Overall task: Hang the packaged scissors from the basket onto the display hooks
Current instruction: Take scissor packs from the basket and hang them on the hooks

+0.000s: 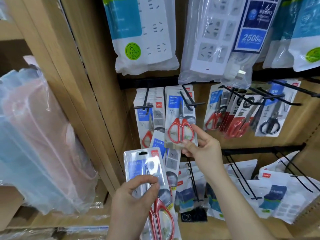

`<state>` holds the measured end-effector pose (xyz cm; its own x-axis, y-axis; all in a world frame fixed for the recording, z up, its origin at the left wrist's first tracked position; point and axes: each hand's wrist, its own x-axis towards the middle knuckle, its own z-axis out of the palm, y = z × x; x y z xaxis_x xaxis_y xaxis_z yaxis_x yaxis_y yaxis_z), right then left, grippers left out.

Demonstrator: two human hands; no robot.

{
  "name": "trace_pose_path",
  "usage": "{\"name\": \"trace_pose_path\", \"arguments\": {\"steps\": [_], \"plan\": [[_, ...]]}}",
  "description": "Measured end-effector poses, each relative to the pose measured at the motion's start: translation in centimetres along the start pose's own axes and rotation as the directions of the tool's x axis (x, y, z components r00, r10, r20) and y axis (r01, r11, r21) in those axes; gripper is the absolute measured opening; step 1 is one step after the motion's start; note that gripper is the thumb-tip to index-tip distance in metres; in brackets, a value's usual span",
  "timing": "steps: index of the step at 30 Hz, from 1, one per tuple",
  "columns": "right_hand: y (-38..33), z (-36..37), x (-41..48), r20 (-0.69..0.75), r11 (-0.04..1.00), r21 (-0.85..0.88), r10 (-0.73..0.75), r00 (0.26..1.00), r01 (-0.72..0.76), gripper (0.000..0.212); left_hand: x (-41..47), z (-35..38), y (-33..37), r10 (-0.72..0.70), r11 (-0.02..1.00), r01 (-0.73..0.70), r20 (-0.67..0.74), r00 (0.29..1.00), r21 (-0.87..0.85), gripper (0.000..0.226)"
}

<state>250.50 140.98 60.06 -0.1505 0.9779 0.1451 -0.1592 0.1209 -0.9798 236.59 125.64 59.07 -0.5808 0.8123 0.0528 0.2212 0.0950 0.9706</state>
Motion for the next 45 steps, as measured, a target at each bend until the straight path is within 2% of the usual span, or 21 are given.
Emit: {"name": "trace_pose_path", "arguments": {"steps": [4,7,10,12,13,15,17,18,20,22,25,27,29,33,35,37,40,44,45], "plan": [[1.6,-0.5,2.2,-0.039,0.995,-0.095,-0.023,0.999,0.019,0.052,0.0,-0.4,-0.8,0.033,0.998,-0.032,-0.028,0.999,0.057,0.025],[3.1,-1.2,3.4,-0.076,0.965,-0.261,-0.043,0.996,0.021,0.051,0.0,-1.0,-1.4,0.108,0.984,-0.104,-0.016,0.994,0.148,0.031],[2.9,-1.2,3.4,0.045,0.916,-0.401,-0.007,0.999,0.024,0.058,-0.3,-1.7,-1.2,0.142,0.980,-0.138,-0.019,0.990,0.141,0.032],[2.2,-1.0,2.5,0.139,0.875,-0.484,0.082,0.987,-0.004,0.069,-0.3,-1.9,-0.8,0.171,0.983,-0.167,-0.049,0.984,0.075,0.031],[1.9,-1.2,1.6,0.130,0.871,-0.489,0.134,0.983,-0.054,0.073,-0.3,-1.8,-0.6,0.170,0.985,-0.169,-0.045,0.984,0.026,0.030],[1.0,-1.5,-1.1,0.130,0.931,-0.301,0.254,0.959,-0.206,0.067,-0.2,-1.2,-0.1,0.157,0.986,-0.157,-0.012,0.988,-0.058,0.028],[0.4,-1.7,-4.2,0.296,0.940,-0.049,0.337,0.894,-0.338,0.051,-0.1,-0.3,0.3,0.124,0.984,-0.120,0.023,0.992,-0.130,0.024],[0.1,-1.7,-5.6,0.371,0.932,-0.001,0.337,0.865,-0.362,0.041,-0.1,0.2,0.6,0.097,0.980,-0.088,0.046,0.994,-0.176,0.020],[0.0,-1.6,-7.2,0.361,0.953,-0.003,0.283,0.889,-0.302,0.029,-0.2,1.2,0.9,0.082,0.970,-0.056,0.098,0.992,-0.238,0.016],[0.2,-1.9,-7.4,0.232,0.977,-0.013,0.209,0.950,-0.211,0.024,-0.2,1.9,0.9,0.124,0.966,-0.092,0.122,0.985,-0.242,0.018],[-0.3,-3.0,-7.2,0.103,0.991,-0.018,0.132,0.986,-0.131,0.023,0.0,1.7,0.7,0.104,0.948,-0.088,0.037,0.994,-0.305,0.017],[-0.9,-3.8,-7.2,0.070,0.994,-0.008,0.107,0.992,-0.107,0.022,0.5,0.8,0.1,0.084,0.932,-0.098,-0.055,0.995,-0.350,0.015],[-1.3,-4.4,-7.3,0.051,0.995,-0.018,0.097,0.994,-0.096,0.022,1.3,-0.4,-0.6,0.085,0.944,-0.116,-0.111,0.990,-0.309,0.018],[-1.7,-4.7,-7.5,0.026,0.998,-0.011,0.069,0.997,-0.068,0.023,1.0,-0.3,-0.6,0.097,0.988,-0.091,0.045,0.994,-0.127,0.039],[-1.8,-4.4,-7.4,0.045,0.999,-0.017,0.045,0.998,-0.045,0.023,-0.1,0.9,0.5,0.092,0.991,-0.074,0.170,0.981,-0.109,0.030],[-2.0,-4.2,-7.4,0.074,1.000,-0.021,0.024,0.997,-0.022,0.023,-0.9,1.9,1.3,0.083,0.992,-0.057,0.237,0.968,-0.115,0.021],[-2.5,-3.9,-7.2,0.072,1.000,-0.016,-0.011,0.997,0.012,0.020,-1.0,2.7,1.7,0.095,0.990,-0.067,0.243,0.965,-0.124,0.024],[-3.1,-3.6,-6.6,0.067,1.000,-0.013,-0.023,0.998,0.024,0.020,-0.1,2.8,1.7,0.110,0.985,-0.072,0.250,0.962,-0.159,0.013],[-3.1,-3.4,-6.3,0.068,1.000,-0.018,-0.022,0.997,0.023,0.021,0.2,2.8,1.8,0.103,0.984,-0.059,0.270,0.957,-0.167,0.015]]}}
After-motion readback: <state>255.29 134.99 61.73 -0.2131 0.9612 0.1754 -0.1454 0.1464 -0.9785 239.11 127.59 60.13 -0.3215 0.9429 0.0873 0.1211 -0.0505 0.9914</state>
